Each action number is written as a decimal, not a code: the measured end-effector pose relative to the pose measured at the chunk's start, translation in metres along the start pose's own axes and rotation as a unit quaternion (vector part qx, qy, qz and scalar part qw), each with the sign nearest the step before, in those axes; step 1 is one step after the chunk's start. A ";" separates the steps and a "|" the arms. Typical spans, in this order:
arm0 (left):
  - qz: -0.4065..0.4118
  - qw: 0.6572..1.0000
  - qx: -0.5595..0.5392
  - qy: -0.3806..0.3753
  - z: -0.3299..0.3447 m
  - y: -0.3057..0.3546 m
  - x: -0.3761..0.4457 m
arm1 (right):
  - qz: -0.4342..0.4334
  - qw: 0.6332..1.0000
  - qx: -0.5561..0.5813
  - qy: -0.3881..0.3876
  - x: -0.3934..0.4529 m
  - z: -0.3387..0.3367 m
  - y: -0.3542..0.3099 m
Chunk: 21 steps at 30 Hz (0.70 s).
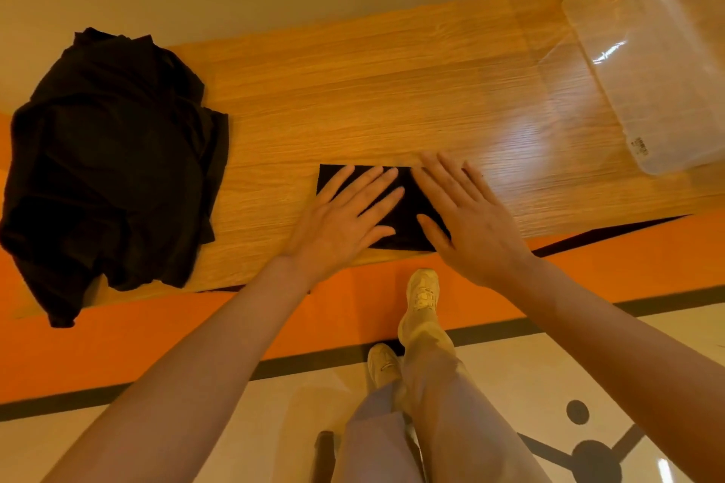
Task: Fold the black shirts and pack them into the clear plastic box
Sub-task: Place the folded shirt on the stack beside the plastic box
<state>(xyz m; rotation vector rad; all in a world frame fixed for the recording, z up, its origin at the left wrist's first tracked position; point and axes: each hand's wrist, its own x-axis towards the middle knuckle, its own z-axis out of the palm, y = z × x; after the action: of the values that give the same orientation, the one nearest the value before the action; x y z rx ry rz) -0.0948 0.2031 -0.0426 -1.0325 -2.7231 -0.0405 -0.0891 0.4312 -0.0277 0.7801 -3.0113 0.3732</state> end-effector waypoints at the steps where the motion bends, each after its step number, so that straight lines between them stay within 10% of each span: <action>1: -0.002 1.000 0.010 0.018 -0.003 -0.003 0.003 | -0.035 0.999 0.001 -0.006 -0.001 0.000 0.001; 6: 0.006 0.996 -0.060 0.059 -0.007 0.000 -0.004 | -0.029 0.998 -0.007 -0.047 -0.013 0.008 0.008; 21: -0.035 0.983 -0.178 0.007 0.031 0.053 0.131 | 0.347 0.936 -0.022 0.064 -0.044 0.011 0.037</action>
<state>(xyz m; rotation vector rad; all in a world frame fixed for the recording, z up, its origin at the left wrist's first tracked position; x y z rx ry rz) -0.1620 0.3316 -0.0469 -1.0147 -2.7998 -0.5627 -0.0681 0.4807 -0.0491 -0.3334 -3.0461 0.3330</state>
